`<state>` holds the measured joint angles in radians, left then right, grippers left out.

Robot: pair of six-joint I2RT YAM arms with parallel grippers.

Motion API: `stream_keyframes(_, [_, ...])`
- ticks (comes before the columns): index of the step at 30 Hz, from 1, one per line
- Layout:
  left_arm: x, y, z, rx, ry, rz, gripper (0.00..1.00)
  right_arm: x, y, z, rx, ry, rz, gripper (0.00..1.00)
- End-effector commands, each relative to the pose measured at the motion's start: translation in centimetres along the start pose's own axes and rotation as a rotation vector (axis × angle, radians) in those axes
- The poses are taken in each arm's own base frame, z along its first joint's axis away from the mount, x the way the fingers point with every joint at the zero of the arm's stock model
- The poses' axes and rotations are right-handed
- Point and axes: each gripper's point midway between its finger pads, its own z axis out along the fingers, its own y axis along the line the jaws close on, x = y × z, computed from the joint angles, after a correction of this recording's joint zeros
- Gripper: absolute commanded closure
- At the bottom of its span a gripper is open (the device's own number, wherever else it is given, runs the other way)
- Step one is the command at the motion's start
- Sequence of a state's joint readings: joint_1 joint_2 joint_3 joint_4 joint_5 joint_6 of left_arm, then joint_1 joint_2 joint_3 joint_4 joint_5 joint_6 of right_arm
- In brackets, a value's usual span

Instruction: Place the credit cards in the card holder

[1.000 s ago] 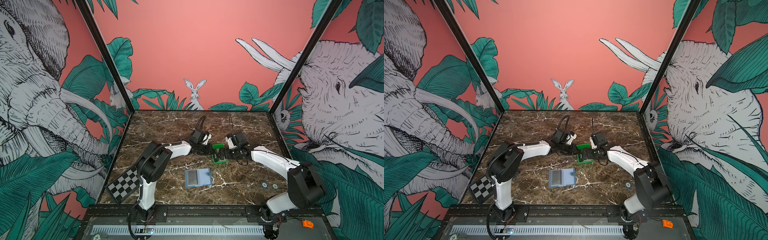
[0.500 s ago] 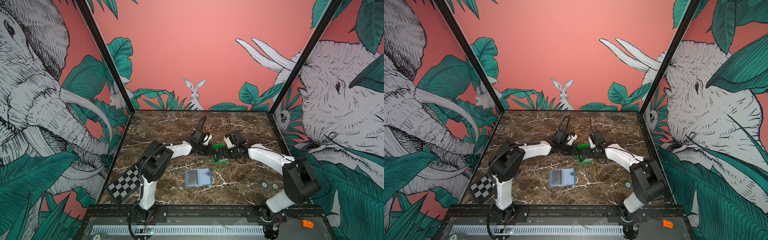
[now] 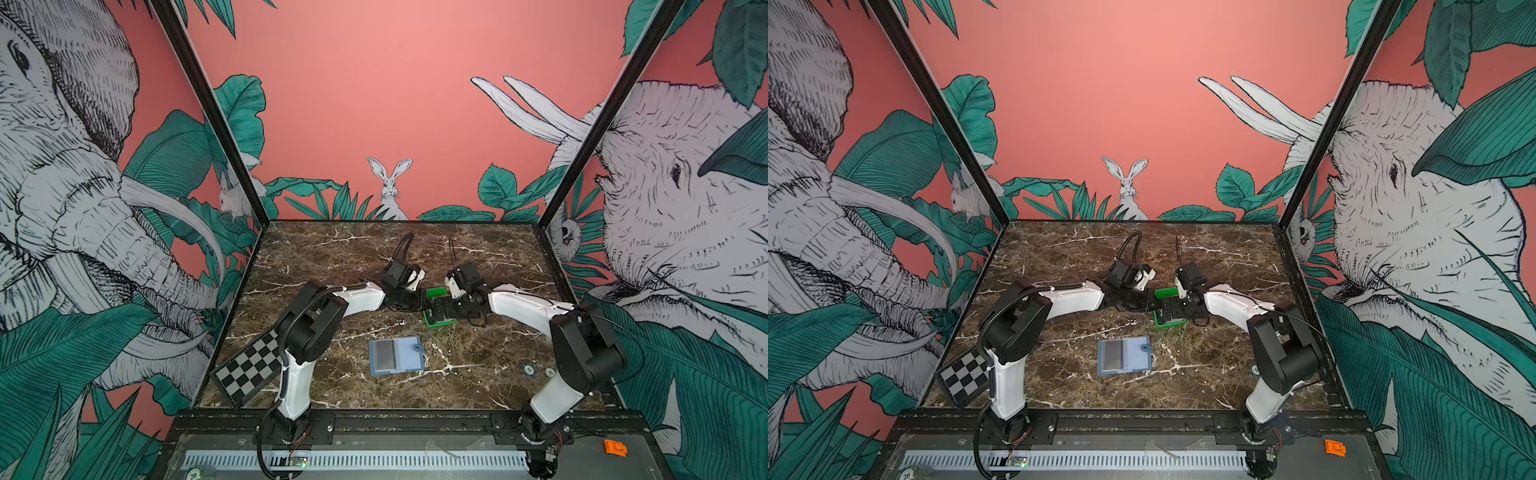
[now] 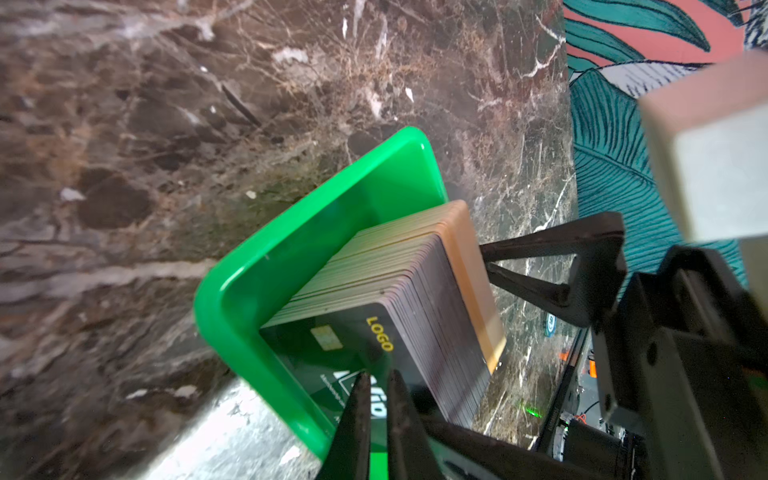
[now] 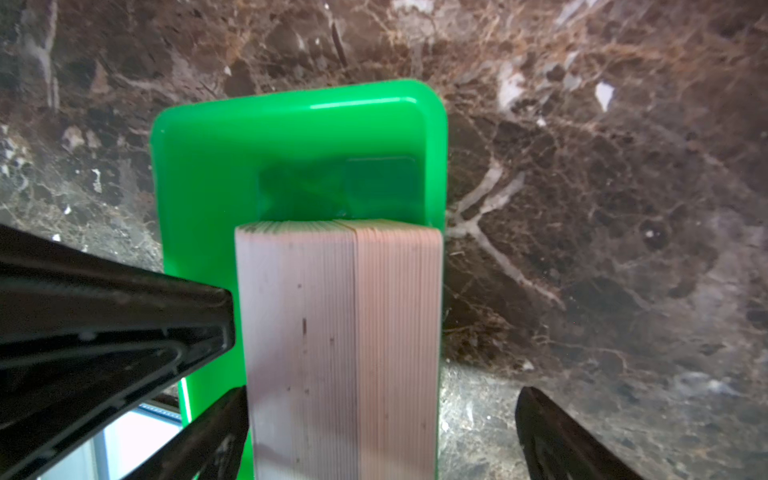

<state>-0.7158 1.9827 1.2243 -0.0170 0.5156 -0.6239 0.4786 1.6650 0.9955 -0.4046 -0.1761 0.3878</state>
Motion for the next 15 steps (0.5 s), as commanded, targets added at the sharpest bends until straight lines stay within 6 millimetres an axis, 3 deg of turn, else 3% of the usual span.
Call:
stream_keyframes(1, [0.7, 1.2, 0.3, -0.049, 0.030, -0.016, 0.88, -0.8, -0.2, -0.2, 0.018, -0.013, -0.016, 0.02])
stream_keyframes(15, [0.9, 1.6, 0.5, -0.056, 0.039, -0.022, 0.89, -2.1, -0.9, -1.4, 0.032, -0.047, 0.002, 0.02])
